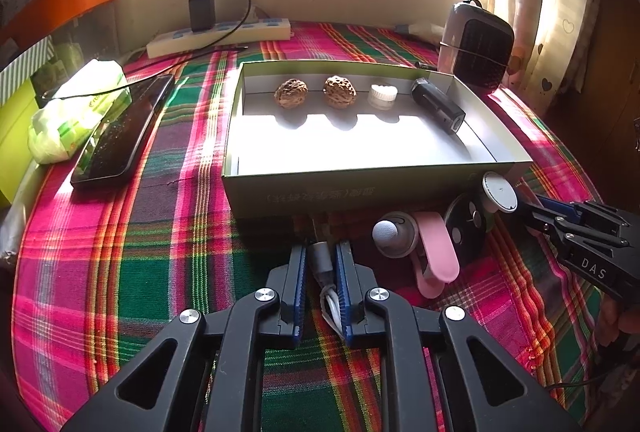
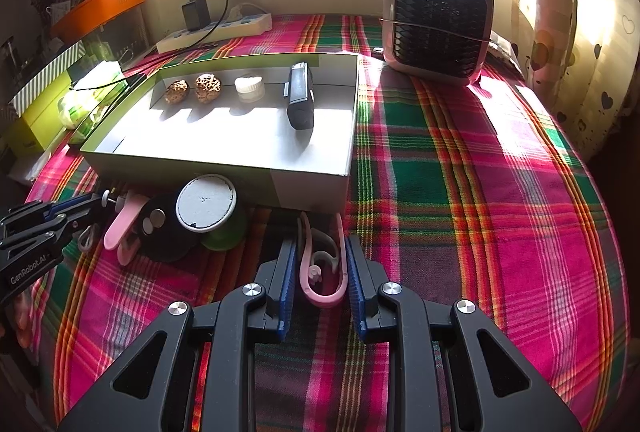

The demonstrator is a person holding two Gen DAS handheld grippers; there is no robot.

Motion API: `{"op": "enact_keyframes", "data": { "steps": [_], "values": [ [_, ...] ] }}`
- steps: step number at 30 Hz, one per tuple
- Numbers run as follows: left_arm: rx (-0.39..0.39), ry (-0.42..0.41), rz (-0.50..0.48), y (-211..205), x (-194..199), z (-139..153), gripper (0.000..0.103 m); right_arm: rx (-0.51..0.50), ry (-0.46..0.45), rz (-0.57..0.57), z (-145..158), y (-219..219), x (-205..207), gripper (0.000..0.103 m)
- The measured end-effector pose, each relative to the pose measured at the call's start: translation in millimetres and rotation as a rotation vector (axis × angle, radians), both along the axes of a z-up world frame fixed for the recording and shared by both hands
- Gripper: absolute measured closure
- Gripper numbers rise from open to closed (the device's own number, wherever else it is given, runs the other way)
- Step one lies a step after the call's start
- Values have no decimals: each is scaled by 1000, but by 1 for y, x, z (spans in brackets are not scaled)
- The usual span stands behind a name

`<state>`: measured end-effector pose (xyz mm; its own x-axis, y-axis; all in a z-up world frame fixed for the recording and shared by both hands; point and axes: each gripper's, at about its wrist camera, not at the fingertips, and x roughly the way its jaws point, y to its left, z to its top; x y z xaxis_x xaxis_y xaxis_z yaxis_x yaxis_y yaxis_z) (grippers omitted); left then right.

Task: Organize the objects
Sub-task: 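Close the left tool on the white cable while the right tool grasps the pink hook clip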

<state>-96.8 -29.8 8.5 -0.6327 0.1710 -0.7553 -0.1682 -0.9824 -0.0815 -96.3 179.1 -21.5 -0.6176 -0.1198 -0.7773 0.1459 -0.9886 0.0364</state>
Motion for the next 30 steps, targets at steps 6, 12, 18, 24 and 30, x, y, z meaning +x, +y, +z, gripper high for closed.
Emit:
{"op": "enact_keyframes", "data": {
  "steps": [6, 12, 18, 24, 30],
  "values": [
    [6, 2, -5, 1, 1, 2, 91, -5, 6, 4, 2, -1, 4, 78],
    [29, 9, -13, -2, 5, 6, 92, -8, 19, 6, 6, -3, 6, 78],
    [30, 8, -15, -3, 8, 7, 92, -11, 28, 8, 9, -5, 10, 78],
    [33, 22, -14, -5, 13, 13, 93, -13, 44, 11, 14, -6, 14, 78],
    [34, 38, -17, -5, 16, 19, 93, -18, 59, 18, 20, -9, 17, 78]
  ]
}}
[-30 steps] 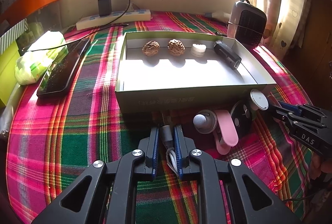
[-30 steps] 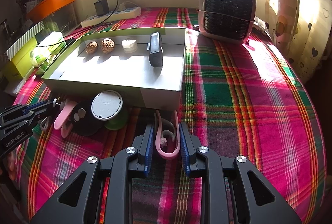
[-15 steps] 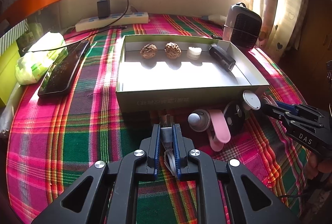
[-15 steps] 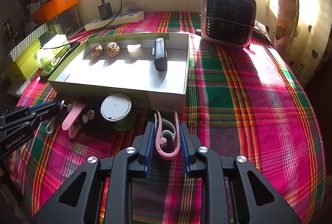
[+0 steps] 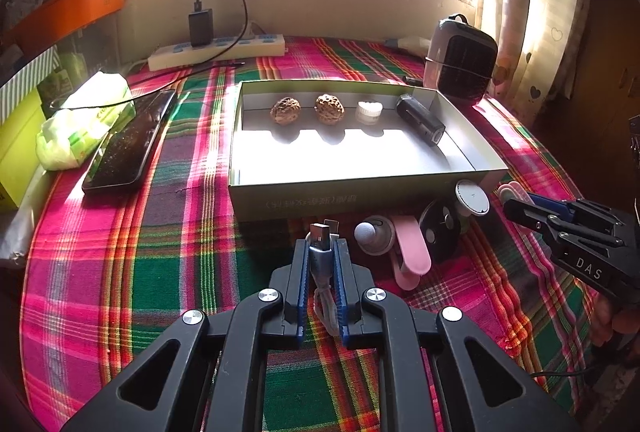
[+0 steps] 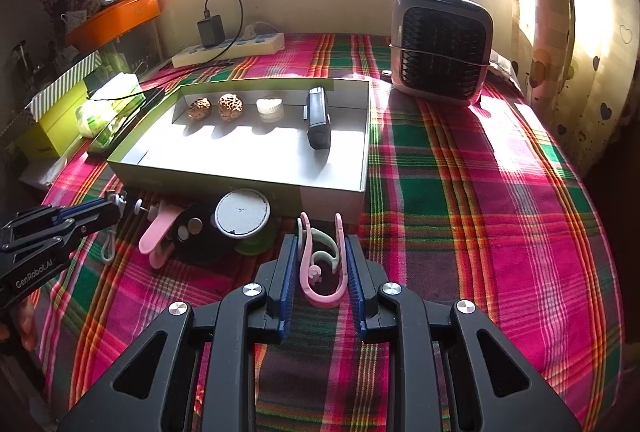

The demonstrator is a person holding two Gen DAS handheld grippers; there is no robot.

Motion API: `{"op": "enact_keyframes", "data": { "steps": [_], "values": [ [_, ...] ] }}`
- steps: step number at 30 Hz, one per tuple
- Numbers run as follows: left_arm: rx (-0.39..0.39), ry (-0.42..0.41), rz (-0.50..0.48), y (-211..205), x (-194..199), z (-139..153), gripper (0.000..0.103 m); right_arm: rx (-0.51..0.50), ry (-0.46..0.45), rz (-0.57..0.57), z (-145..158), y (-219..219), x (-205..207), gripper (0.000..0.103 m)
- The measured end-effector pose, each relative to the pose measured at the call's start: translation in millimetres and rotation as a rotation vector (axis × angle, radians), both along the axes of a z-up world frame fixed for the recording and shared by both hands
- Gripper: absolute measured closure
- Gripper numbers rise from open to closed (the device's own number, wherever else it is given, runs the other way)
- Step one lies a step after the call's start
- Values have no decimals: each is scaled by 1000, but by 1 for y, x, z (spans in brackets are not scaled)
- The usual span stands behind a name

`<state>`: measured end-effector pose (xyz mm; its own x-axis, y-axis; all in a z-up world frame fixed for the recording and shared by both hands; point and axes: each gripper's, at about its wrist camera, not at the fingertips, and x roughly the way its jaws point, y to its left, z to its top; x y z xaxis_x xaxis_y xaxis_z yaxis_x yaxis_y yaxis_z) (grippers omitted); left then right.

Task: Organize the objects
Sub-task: 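Close the left tool on the white cable while the right tool grasps the pink hook clip, then carry the cable with the left tool into the box while the right tool carries the pink clip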

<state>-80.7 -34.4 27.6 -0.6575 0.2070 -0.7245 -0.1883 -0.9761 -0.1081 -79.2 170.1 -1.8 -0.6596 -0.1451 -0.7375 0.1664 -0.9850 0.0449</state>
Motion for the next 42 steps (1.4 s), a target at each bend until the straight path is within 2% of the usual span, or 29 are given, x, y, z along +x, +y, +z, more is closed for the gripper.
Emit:
{"op": "enact_keyframes", "data": {
  "steps": [12, 15, 23, 27, 29, 42],
  "values": [
    [7, -49, 8, -2, -3, -13, 92, -3, 4, 4, 1, -3, 3, 78],
    [-11, -60, 7, 0, -3, -15, 92, -3, 5, 7, 1, -4, 4, 78],
    [-54, -75, -7, 6, -2, -19, 84, -7, 6, 8, 2, -4, 4, 78],
    [-72, -65, -1, 8, -2, -20, 84, -8, 3, 13, 1, -5, 4, 78],
    [-90, -59, 5, 9, -2, -20, 90, -8, 3, 14, 1, -6, 4, 78],
    [-73, -51, 4, 6, 0, -17, 91, -9, 4, 17, 2, -8, 5, 78]
  ]
}}
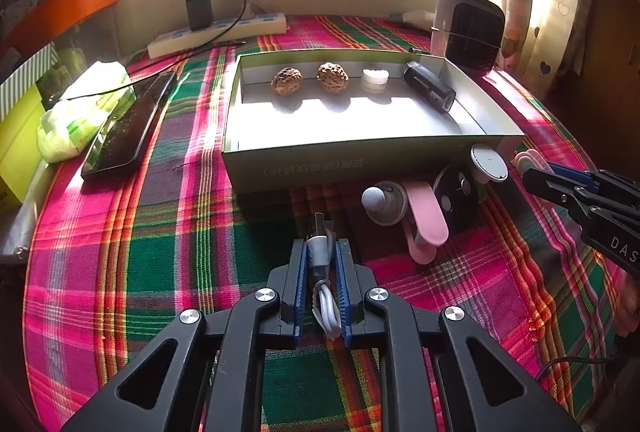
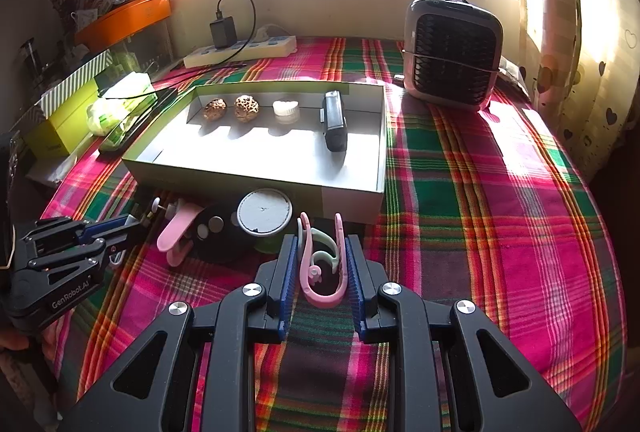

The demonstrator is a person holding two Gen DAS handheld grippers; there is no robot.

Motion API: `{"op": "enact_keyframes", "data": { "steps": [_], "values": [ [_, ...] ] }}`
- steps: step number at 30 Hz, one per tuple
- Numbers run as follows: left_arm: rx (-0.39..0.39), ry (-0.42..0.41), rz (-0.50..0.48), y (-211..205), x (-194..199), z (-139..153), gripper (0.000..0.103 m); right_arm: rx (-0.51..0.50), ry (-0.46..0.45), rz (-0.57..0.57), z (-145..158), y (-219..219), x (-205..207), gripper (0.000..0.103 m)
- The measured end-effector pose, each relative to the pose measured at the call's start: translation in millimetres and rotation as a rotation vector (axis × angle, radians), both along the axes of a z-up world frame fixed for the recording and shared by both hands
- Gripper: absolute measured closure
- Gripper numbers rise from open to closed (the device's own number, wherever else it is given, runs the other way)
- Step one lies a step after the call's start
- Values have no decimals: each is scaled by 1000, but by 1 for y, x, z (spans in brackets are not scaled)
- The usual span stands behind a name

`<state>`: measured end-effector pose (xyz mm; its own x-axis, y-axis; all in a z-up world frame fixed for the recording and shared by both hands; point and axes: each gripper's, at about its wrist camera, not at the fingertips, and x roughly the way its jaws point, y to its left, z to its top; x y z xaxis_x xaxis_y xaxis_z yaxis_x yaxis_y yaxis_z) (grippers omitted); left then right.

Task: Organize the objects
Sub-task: 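Carry the cable with the left tool into the box while the right tool carries the pink clip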

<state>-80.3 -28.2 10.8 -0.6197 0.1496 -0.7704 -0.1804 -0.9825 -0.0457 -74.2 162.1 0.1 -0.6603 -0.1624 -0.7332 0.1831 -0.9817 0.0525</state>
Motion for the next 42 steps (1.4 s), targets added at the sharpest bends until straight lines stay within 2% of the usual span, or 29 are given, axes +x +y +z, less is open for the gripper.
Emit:
{"op": "enact_keyframes", "data": {
  "steps": [17, 23, 33, 42],
  "values": [
    [58, 54, -6, -4, 7, 26, 91, -46, 18, 31, 13, -5, 4, 78],
    [54, 82, -3, -5, 3, 35, 91, -49, 33, 55, 22, -13, -1, 78],
    [70, 91, -1, -4, -23, 44, 91, -71, 39, 93, 31, -31, -27, 78],
    [81, 81, 1, -4, -52, 43, 91, -71, 4, 113, 26, -44, -58, 78]
  ]
}}
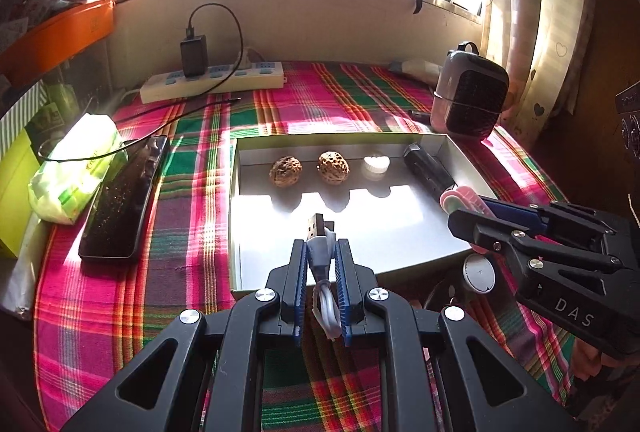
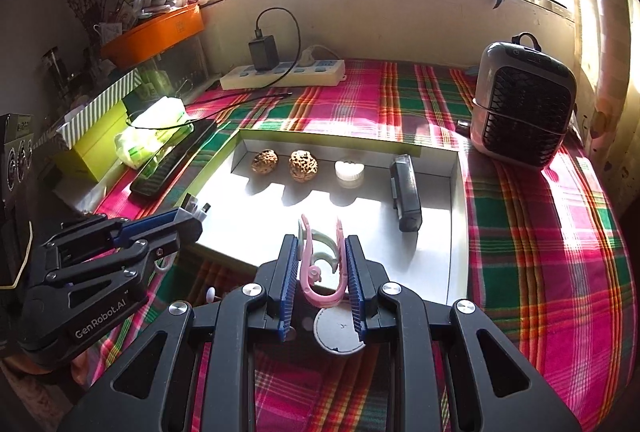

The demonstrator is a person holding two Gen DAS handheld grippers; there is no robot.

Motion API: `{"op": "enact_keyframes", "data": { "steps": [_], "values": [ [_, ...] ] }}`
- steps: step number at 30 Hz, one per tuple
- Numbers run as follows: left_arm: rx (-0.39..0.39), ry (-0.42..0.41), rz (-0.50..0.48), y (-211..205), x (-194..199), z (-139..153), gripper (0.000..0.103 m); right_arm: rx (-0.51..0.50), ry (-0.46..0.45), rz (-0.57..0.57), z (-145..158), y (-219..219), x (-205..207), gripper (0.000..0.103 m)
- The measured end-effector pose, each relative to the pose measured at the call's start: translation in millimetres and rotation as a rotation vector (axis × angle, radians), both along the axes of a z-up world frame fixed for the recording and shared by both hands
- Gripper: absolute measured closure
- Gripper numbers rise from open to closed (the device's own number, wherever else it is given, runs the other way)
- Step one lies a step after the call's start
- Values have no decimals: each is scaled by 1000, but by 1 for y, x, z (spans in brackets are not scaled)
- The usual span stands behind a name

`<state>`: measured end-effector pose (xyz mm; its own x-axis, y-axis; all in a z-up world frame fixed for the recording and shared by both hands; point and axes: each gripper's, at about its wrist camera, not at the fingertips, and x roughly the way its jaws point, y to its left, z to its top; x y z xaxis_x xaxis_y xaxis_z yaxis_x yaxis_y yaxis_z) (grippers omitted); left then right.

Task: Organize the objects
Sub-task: 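Carry the cable with the left tool into the box while the right tool carries the pink clip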

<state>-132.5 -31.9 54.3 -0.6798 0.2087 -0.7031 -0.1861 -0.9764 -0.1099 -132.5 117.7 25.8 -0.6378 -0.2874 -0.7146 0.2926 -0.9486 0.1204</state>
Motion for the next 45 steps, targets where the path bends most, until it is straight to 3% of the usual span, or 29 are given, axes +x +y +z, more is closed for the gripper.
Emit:
{"op": "enact_keyframes", "data": {
  "steps": [18, 45],
  "values": [
    [-5, -59, 1, -2, -54, -17, 91, 8, -91, 0, -21, -16, -57, 78],
    [-32, -91, 5, -3, -77, -33, 90, 92, -136, -4, -42, -35, -96, 78]
  ]
}}
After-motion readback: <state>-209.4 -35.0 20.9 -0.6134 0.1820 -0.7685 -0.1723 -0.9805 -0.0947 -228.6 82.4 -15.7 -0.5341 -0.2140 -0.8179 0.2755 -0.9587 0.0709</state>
